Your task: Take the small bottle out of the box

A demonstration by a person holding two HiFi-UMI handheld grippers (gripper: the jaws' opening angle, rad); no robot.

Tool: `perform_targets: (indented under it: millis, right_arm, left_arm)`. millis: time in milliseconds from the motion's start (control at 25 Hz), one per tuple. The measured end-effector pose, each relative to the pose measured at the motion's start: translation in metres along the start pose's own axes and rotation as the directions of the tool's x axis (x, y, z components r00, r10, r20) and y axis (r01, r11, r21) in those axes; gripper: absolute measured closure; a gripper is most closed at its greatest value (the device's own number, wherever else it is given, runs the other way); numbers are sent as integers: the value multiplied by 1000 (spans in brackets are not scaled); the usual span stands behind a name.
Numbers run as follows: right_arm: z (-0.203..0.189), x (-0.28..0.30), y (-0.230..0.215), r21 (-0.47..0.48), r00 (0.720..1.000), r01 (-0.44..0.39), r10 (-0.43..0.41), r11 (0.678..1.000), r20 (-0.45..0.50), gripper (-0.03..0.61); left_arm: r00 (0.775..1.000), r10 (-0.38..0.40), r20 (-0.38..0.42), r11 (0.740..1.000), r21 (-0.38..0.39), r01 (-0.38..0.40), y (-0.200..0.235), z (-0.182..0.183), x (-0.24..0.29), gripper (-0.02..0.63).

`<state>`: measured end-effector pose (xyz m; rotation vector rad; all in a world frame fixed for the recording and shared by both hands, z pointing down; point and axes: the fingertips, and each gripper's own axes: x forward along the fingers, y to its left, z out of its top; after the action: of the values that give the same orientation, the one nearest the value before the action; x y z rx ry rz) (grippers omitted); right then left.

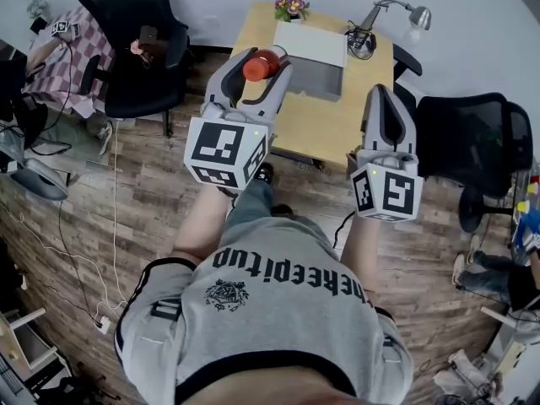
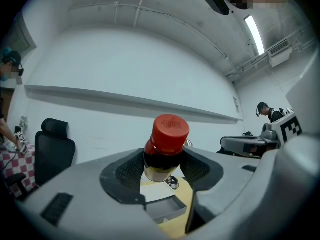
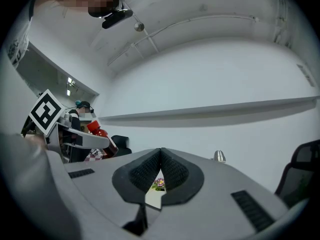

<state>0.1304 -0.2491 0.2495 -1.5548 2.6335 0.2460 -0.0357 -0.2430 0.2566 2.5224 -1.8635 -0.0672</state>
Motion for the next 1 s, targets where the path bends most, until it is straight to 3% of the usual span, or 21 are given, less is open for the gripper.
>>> perform_targets:
  millis: [1000]
  right_arm:
    - [15, -53, 1, -7, 998, 26, -25, 1000, 53, 577]
  left_arm:
    - [998, 11, 67, 1000, 24, -13, -36, 11, -46, 391]
